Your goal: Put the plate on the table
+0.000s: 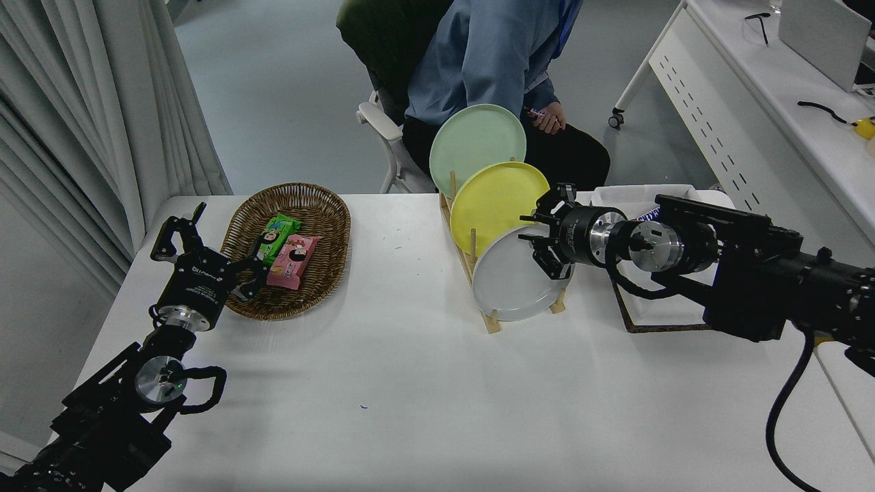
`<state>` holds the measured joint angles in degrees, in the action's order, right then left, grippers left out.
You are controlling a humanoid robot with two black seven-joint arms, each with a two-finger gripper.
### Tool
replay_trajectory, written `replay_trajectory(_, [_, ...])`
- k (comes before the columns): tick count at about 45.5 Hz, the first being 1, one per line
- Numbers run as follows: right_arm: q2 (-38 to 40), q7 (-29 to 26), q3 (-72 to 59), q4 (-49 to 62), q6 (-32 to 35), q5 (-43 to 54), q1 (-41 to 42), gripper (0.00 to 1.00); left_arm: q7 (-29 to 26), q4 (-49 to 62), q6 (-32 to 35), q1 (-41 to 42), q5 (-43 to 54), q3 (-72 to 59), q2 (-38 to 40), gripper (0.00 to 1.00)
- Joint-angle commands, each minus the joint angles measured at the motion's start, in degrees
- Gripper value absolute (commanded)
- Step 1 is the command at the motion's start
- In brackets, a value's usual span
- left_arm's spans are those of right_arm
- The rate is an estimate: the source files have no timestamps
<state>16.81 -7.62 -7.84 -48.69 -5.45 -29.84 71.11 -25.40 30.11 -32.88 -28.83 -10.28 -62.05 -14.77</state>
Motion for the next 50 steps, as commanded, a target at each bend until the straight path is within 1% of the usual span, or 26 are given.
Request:
replay_trajectory(1, [0.06, -0.99, 0.28, 0.00, 0.00, 0.04, 0.17, 0.24, 0.00, 0.04, 0.01, 0.00, 0.00, 0.00, 0.00, 1.00])
replay_trajectory(16, [0.33, -1.43, 0.81, -0.18, 0.00, 0.04, 0.26, 0.23, 0.00, 0.04, 0.01, 0.00, 0.00, 0.00, 0.00, 1.00])
replay_trajectory(21, [0.50, -1.52, 1.07, -0.26, 0.00, 0.04, 0.17, 0.20, 0.00, 0.04, 0.01, 0.00, 0.00, 0.00, 0.00, 1.00])
replay_trajectory(50, [0.68, -1.78, 2.48, 0.26, -0.09, 0.57, 0.17, 0.18, 0.00, -0.05, 0.01, 0.00, 0.00, 0.00, 0.00, 1.00])
